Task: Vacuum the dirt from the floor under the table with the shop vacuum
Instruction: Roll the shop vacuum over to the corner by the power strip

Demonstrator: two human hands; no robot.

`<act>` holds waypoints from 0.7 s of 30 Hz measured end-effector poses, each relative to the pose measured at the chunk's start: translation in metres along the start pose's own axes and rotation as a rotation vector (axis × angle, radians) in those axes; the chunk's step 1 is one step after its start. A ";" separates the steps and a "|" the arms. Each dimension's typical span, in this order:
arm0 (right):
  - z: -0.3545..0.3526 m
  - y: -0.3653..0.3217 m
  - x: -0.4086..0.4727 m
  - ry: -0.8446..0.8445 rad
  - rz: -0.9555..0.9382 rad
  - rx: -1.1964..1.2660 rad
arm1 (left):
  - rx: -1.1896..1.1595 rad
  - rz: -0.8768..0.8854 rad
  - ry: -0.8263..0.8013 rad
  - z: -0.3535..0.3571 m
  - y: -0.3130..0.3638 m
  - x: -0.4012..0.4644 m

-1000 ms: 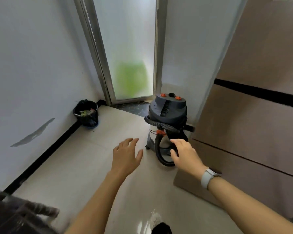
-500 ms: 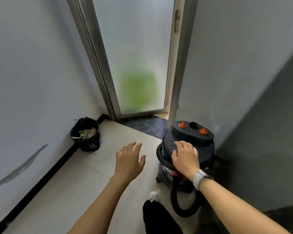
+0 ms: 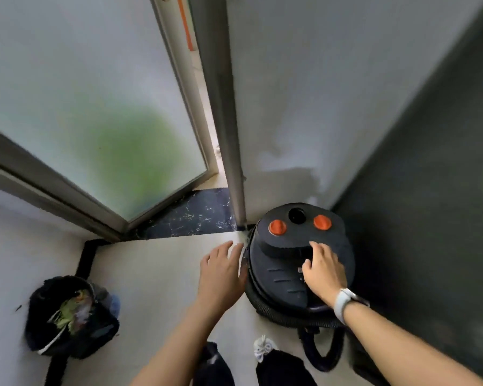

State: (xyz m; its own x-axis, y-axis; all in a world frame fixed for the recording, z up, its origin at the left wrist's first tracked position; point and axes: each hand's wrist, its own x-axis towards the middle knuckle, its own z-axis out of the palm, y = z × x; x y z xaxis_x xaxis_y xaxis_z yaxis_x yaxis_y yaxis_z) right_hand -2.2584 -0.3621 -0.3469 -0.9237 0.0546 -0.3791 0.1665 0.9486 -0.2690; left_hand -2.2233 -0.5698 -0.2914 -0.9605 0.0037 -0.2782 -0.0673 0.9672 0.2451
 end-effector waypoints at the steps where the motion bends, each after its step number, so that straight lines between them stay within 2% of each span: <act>1: 0.007 0.005 0.006 0.005 0.071 0.037 | 0.000 0.053 -0.036 0.005 -0.001 0.018; 4: 0.035 0.017 0.014 0.006 0.245 0.143 | 0.056 0.204 -0.173 0.022 -0.007 0.064; 9: 0.083 0.012 0.023 0.001 0.443 0.394 | 0.118 0.428 -0.261 0.057 -0.016 0.127; 13: 0.111 0.007 0.034 0.129 0.534 0.355 | 0.199 0.587 -0.299 0.094 -0.024 0.156; 16: 0.121 0.009 0.032 0.205 0.552 0.301 | 0.175 0.627 -0.266 0.122 -0.021 0.166; 21: 0.129 0.005 0.018 0.249 0.555 0.283 | 0.063 0.593 -0.212 0.154 -0.017 0.159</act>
State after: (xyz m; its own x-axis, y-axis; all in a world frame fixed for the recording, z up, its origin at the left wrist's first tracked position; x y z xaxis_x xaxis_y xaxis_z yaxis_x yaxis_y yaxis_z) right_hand -2.2294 -0.3962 -0.4697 -0.7213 0.6136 -0.3213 0.6926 0.6427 -0.3273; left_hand -2.3338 -0.5467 -0.4826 -0.7549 0.5876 -0.2912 0.4821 0.7983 0.3609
